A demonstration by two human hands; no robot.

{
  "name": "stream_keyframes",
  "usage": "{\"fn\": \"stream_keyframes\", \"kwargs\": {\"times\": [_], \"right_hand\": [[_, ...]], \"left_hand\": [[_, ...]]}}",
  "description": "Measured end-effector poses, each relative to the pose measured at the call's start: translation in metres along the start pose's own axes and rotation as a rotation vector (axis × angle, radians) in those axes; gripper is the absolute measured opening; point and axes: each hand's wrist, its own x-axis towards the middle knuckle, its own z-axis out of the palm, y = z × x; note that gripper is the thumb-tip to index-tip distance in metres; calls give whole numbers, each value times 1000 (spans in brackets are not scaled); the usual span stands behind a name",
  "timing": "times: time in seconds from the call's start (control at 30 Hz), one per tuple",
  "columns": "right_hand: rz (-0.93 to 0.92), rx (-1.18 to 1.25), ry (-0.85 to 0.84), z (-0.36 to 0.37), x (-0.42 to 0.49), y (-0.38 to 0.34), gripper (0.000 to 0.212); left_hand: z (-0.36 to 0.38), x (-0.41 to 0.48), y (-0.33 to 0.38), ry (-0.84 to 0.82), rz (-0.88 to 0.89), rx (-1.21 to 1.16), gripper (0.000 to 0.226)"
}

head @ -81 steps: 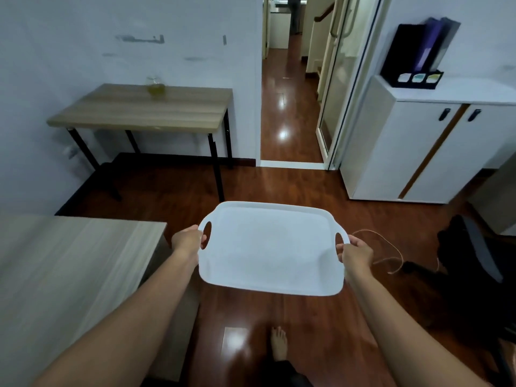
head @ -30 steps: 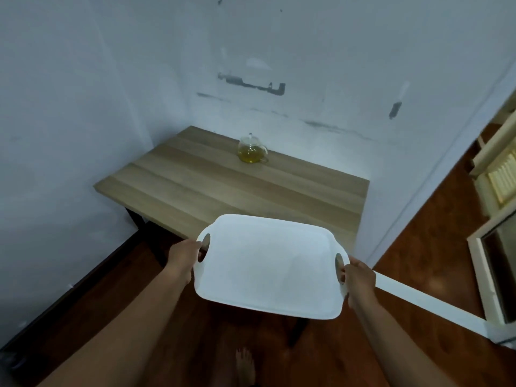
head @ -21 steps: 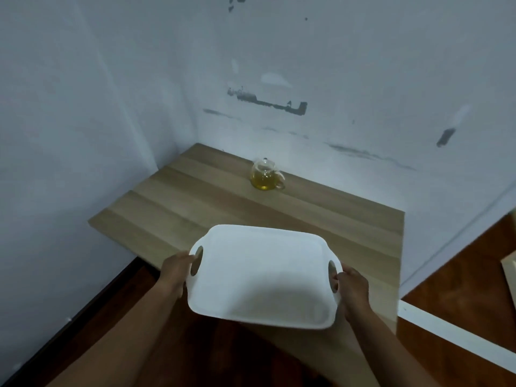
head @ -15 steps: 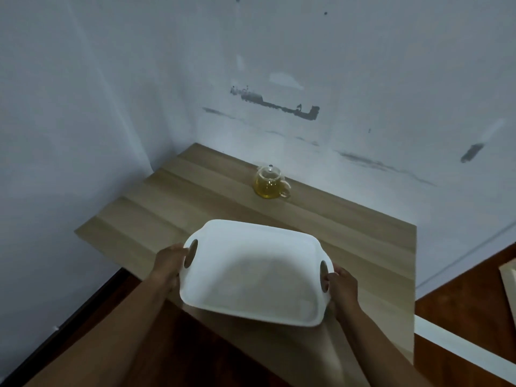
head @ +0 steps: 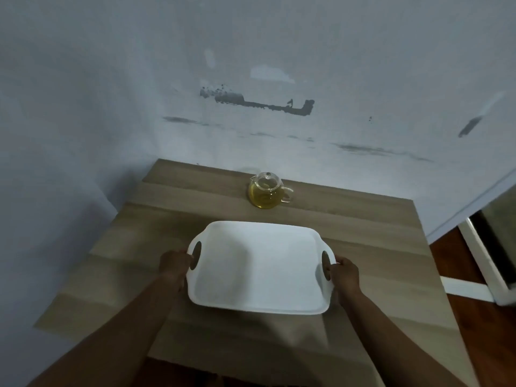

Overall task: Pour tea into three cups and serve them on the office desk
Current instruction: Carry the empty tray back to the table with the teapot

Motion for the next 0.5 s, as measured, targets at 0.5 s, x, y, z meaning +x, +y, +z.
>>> {"fn": "stream_keyframes", "kwargs": {"times": [0.5], "right_hand": [[88, 42, 199, 38, -9, -1, 10]], "left_hand": [[-4, 67, 26, -140, 37, 31, 24]]}}
